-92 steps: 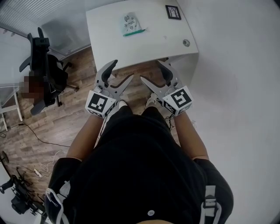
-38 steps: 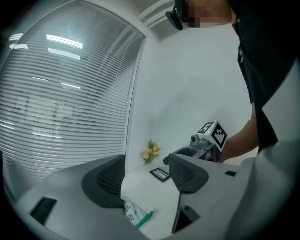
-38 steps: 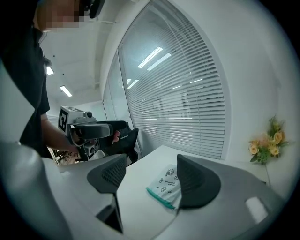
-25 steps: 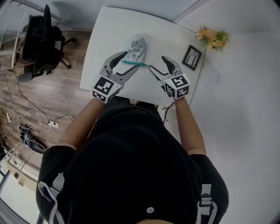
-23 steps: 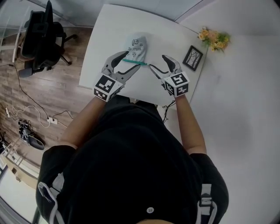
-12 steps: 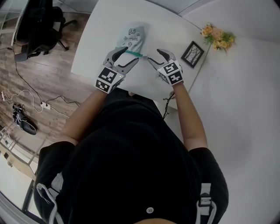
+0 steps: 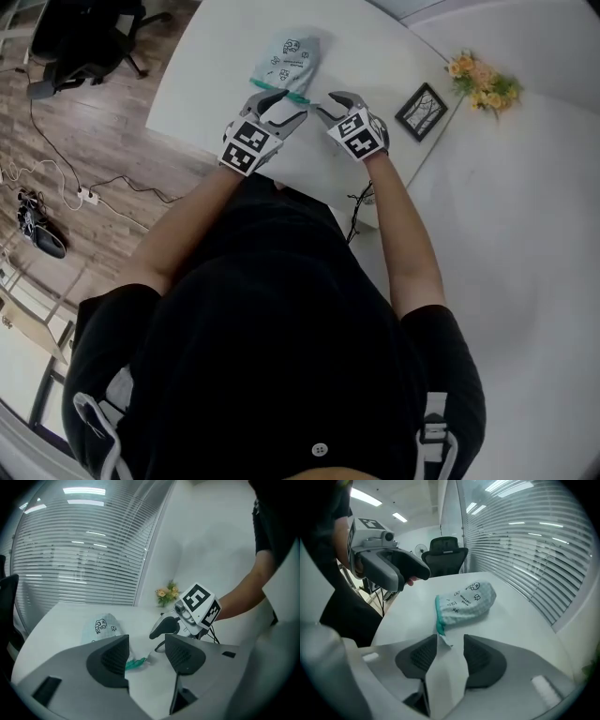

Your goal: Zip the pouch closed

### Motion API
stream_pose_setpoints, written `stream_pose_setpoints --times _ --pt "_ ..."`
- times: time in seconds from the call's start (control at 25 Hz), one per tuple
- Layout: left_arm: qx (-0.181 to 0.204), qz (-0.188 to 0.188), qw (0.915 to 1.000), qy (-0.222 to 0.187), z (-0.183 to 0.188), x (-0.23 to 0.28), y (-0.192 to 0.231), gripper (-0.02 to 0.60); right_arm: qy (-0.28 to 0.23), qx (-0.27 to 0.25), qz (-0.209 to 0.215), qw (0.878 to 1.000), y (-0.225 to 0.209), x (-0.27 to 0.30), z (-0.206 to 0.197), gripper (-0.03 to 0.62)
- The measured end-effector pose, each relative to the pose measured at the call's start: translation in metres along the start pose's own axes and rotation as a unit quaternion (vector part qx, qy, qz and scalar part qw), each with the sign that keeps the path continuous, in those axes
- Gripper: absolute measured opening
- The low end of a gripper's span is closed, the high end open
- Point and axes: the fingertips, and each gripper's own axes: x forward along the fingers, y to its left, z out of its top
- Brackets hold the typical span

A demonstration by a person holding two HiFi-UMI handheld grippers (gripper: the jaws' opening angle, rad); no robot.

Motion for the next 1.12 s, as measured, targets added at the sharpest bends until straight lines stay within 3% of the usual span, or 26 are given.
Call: stream_pose_setpoints --times 0.32,0.68,0.84,1.12 --pt "0.008 0.001 0.9995 0.032 -0.026 0.006 0.002 0.238 0.059 -0.095 0.005 0.994 0.007 0.031 -0.015 0.158" --pt "-0.008 -0.007 0.9986 0.051 -0.044 0.012 0.001 0.199 0.083 -0.155 0.007 0.984 0.013 0.048 -0.021 0.078" --pt "-0.010 -0.007 0.9980 0.061 -0.052 0.012 0.002 0.193 0.086 -0.140 0.013 0.986 0.016 0.052 -0.020 0.032" --pt "-0.015 0.005 0.9951 0.098 -0.076 0.017 0.010 0.159 0.061 -0.067 0.035 0.995 0.031 0.051 -0.001 0.026"
